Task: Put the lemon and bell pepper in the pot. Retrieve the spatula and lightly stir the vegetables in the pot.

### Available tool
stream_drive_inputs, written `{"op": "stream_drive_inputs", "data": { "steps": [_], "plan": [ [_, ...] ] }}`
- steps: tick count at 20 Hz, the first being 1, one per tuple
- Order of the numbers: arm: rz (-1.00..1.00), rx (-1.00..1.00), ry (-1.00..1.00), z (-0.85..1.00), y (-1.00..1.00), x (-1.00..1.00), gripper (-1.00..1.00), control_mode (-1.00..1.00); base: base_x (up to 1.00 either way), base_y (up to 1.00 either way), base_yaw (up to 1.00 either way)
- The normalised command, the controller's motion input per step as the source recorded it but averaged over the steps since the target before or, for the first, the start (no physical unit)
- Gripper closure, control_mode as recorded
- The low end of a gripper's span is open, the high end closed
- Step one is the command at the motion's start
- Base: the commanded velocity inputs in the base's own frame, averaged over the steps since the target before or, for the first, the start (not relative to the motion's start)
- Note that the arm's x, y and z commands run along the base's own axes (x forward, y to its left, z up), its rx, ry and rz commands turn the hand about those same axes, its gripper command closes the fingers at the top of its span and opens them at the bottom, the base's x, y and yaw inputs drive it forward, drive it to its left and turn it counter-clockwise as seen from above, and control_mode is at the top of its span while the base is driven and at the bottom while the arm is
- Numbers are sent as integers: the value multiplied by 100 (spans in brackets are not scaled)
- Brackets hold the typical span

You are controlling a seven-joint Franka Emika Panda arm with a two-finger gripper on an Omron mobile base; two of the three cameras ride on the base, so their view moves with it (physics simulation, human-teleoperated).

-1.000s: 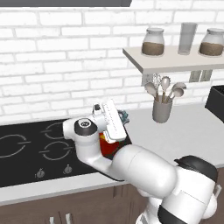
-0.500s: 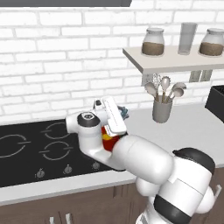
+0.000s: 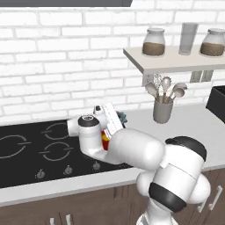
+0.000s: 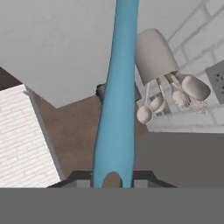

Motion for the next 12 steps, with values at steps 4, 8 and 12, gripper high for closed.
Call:
{"op": "stream_drive_inputs", "data": {
  "steps": [4,8,12],
  "plan": [
    [0,-4,3,-36,3,16,100,-100,0,0,0],
    [0,-2,8,-48,16,11,100,-100,0,0,0],
    [1,0,7,-33,29,16,100,-100,0,0,0]
  ]
}}
